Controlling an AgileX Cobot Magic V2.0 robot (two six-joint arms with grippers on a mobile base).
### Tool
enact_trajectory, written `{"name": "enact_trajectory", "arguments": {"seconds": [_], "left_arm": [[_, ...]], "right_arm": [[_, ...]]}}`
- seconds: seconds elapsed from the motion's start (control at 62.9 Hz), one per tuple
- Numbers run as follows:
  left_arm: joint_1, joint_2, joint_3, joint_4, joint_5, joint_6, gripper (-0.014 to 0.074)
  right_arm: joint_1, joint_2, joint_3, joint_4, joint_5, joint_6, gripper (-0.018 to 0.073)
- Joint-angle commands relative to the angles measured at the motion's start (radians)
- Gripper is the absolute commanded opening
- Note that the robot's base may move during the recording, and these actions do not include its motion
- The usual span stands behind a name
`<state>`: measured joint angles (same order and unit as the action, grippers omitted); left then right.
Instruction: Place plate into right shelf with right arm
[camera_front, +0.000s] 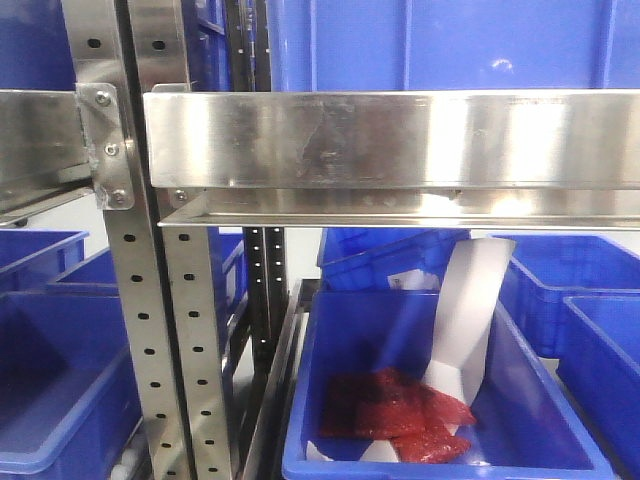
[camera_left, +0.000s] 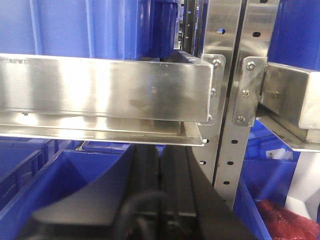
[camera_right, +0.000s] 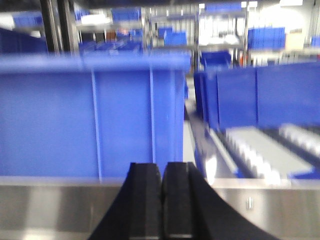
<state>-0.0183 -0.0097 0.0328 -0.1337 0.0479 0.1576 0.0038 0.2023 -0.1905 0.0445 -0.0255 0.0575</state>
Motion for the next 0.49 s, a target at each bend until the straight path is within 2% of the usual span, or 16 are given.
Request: {"name": "enact_trajectory", "arguments": {"seconds": [0.0,0.095,0.254,0.477], "left_arm": [[-0.002,-0.01,0.01,-0.008,-0.09,-0.007,-0.0128],[-0.002,-0.01,0.01,-0.008,-0.09,-0.007,-0.0128],[-0.002,-0.01,0.01,-0.008,-0.09,-0.007,-0.0128],[-0.002,-0.01,0.01,-0.008,-0.09,-0.007,-0.0128]], "right_arm": [[-0.005,-0.002,0.019,-0.022,-0.09,-0.003,0.0054],[-0.005,-0.039,0.09,-0.064,-0.119,-0.003,0.0054],[-0.005,-0.143,0.196,-0.06,-0.142,0.009,0.0054],[-0.005,-0.231,0.204,-0.057,-0.081,0.012,0.0054]]}}
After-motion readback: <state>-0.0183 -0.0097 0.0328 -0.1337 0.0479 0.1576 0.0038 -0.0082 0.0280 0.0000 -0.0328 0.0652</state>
